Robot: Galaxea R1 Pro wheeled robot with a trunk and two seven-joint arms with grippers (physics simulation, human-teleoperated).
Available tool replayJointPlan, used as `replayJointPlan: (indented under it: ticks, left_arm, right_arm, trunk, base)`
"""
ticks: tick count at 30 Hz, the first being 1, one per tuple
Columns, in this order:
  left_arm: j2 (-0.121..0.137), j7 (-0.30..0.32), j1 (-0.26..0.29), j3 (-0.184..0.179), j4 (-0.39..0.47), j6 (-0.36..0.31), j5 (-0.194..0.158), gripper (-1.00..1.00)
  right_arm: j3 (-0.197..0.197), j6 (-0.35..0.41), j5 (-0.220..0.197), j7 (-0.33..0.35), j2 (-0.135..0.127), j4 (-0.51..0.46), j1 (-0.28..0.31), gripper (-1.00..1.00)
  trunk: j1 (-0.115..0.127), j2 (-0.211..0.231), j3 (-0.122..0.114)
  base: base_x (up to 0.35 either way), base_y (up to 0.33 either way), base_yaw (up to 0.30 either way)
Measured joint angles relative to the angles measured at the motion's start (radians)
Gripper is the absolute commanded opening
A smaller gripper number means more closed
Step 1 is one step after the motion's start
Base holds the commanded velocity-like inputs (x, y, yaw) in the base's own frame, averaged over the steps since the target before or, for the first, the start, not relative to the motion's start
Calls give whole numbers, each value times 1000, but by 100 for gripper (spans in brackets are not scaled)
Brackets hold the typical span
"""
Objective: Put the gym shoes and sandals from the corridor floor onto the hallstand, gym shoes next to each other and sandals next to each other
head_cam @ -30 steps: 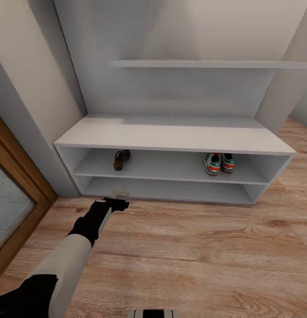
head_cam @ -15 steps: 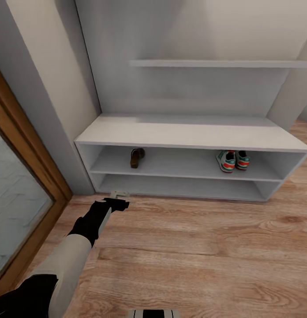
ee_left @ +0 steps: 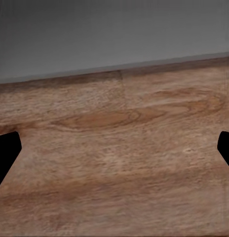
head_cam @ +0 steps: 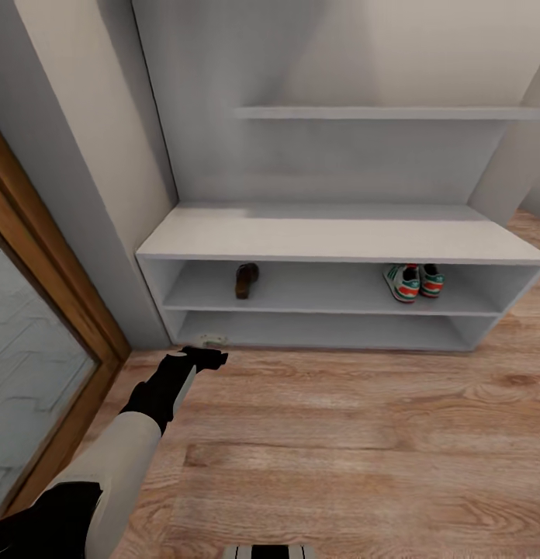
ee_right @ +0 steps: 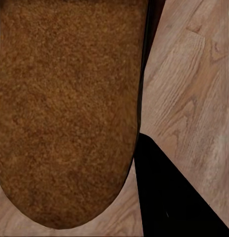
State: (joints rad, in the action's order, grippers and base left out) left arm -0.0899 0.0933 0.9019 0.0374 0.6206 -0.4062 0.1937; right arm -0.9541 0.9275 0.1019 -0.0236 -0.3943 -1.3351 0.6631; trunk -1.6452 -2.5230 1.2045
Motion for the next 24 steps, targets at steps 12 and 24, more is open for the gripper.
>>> replayJointPlan:
  ticks: [12,24]
  left_arm:
    - [0,0,0,0,0,-1,0,100]
    - [0,0,0,0,-15,6,0,100]
  right_arm:
    - [-1,-2,-1,2,0,3,0,-100]
    - [-1,-6,1,1,0,4,0,-100]
  trunk:
    - [0,0,-2]
    - [0,0,-2]
  base:
    - [-8,60,-44]
    - [-40,135,0]
